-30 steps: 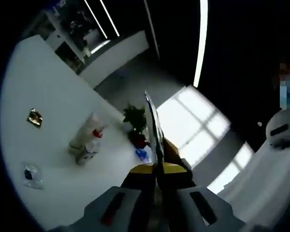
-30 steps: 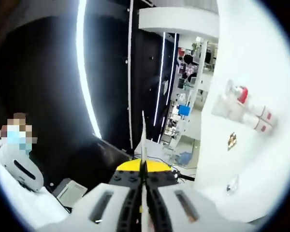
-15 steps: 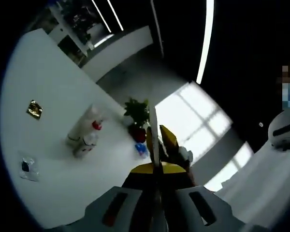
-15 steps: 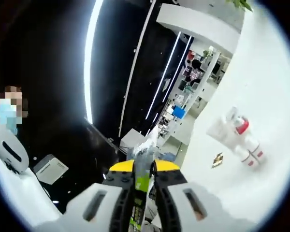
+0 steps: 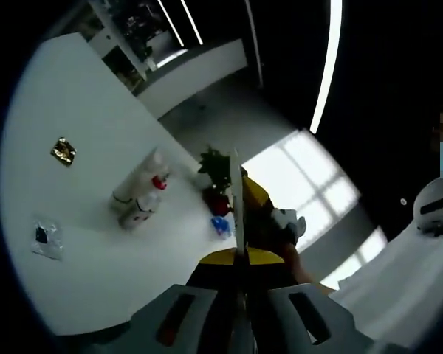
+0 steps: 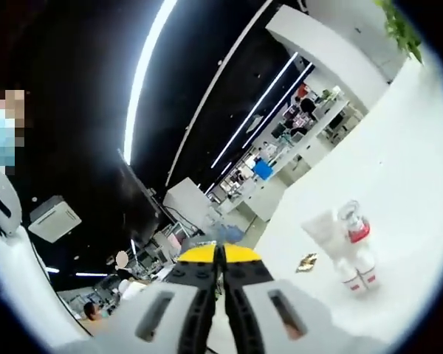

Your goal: Arrange the skincare products in the storage area until every visible bottle or jar stands upright without overlapping.

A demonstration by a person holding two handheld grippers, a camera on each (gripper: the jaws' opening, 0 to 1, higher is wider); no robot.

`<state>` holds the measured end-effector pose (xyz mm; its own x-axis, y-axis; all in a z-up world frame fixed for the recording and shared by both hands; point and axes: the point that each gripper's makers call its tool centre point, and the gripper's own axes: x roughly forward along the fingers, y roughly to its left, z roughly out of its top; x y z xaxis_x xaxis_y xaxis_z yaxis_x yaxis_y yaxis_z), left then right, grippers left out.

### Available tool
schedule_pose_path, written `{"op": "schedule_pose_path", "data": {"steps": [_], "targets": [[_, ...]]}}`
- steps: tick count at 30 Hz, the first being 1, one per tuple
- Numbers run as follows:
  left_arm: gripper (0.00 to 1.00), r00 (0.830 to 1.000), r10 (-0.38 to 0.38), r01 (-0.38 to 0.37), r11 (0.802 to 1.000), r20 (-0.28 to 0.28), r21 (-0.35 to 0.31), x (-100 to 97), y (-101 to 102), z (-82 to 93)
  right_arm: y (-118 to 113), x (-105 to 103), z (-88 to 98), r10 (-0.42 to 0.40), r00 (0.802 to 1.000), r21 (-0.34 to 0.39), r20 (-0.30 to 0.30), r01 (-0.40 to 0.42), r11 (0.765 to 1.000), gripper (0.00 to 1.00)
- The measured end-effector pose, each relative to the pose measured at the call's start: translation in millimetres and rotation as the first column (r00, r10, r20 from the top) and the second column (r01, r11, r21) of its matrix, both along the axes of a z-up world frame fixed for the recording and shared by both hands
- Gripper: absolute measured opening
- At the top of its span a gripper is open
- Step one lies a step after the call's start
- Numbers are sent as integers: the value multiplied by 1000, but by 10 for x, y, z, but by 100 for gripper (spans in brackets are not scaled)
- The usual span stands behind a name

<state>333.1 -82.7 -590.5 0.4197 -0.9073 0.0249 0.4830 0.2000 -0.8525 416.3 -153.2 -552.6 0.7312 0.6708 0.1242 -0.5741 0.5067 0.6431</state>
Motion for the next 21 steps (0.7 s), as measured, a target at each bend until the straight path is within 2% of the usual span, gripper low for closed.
{"op": "schedule_pose_path", "data": {"steps": [2,6,8,11,14,17,21], "targets": [[0,1000,3,-2,1000,-10,11,8,-4,-31,-11,15,-50,-21,1000,-66,20,22,998,1],[0,1000,10,-9,999,-20,43,24,-22,-118,-38,36,-108,-47,999,-101,14,48,994,1],[0,999,9,-7,998,-33,66,23,-42,-173,-62,48,-122,-73,997,-143,38,77,987,1],[0,997,24,-16,995,-80,98,37,-45,-257,-59,61,-172,-88,995,-203,51,96,975,1],[0,993,43,-32,995,-113,94,56,-34,-291,-55,79,-190,-92,994,-199,54,101,975,1],[0,990,72,-61,994,-121,94,68,-7,-322,-46,102,-237,-93,994,-220,53,102,970,1],[0,983,110,-105,994,-146,42,95,36,-298,-7,97,-280,-68,997,-234,37,75,969,9]]}}
